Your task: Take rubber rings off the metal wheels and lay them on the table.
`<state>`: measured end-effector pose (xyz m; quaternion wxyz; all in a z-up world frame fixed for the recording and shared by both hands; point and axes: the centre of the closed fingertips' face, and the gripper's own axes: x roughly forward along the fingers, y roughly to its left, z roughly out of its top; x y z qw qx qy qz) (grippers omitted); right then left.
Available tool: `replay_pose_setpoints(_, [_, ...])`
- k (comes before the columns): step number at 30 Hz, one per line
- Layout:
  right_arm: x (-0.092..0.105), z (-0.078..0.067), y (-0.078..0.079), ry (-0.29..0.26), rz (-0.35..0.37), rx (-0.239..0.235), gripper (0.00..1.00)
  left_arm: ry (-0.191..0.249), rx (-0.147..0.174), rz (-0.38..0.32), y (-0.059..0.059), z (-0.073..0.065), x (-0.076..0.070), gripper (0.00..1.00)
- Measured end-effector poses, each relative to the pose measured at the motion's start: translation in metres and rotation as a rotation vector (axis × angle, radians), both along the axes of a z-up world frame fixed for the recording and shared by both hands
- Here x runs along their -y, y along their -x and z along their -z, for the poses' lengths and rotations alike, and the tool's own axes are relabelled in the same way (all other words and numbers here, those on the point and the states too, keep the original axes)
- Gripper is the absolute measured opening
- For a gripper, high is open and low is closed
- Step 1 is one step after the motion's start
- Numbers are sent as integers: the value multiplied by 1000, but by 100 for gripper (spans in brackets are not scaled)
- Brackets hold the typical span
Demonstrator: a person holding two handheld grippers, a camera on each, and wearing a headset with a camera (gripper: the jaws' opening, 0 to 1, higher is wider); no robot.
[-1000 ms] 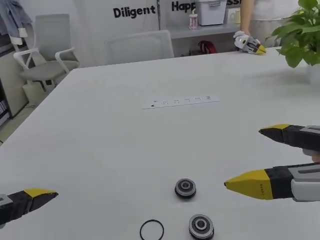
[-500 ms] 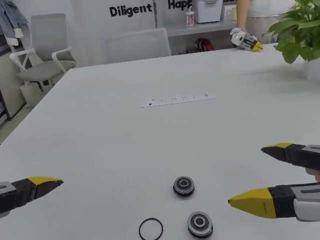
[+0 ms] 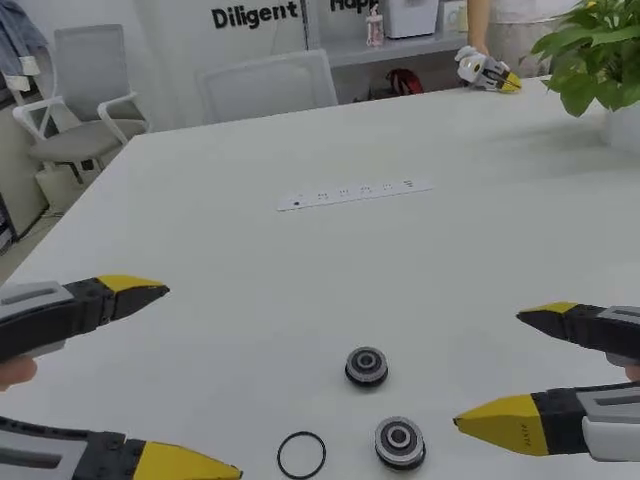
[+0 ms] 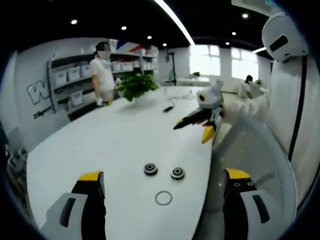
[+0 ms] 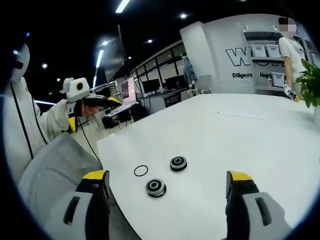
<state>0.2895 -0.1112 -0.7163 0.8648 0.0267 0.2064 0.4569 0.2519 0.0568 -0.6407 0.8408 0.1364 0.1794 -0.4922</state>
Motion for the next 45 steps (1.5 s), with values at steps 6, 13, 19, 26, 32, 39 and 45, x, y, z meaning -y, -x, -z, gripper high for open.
replay_pose_setpoints(6, [7, 5, 1, 4, 9, -10, 92, -2, 27, 32, -7, -4, 13, 100])
replay_pose_setpoints(13, [2, 8, 2, -21, 7, -14, 90, -9, 18, 89, -9, 2, 36, 98])
replay_pose_setpoints(19, [-8, 8, 3, -32, -19, -6, 85, 6, 21, 122, -16, 2, 53, 97])
replay_pose_setpoints(26, [-17, 8, 1, -65, -36, -16, 82, 29, 24, 140, -30, 8, 71, 91])
replay_pose_setpoints(32, [-21, 10, -1, -55, -51, -8, 80, 6, 23, 188, -30, 19, 89, 83])
replay_pose_setpoints(39, [-27, 15, -1, -46, -90, -5, 71, -21, 20, 241, -27, 32, 106, 78])
replay_pose_setpoints(45, [-32, 28, 2, -1, -138, -9, 66, -22, 0, 222, -31, 48, 107, 71])
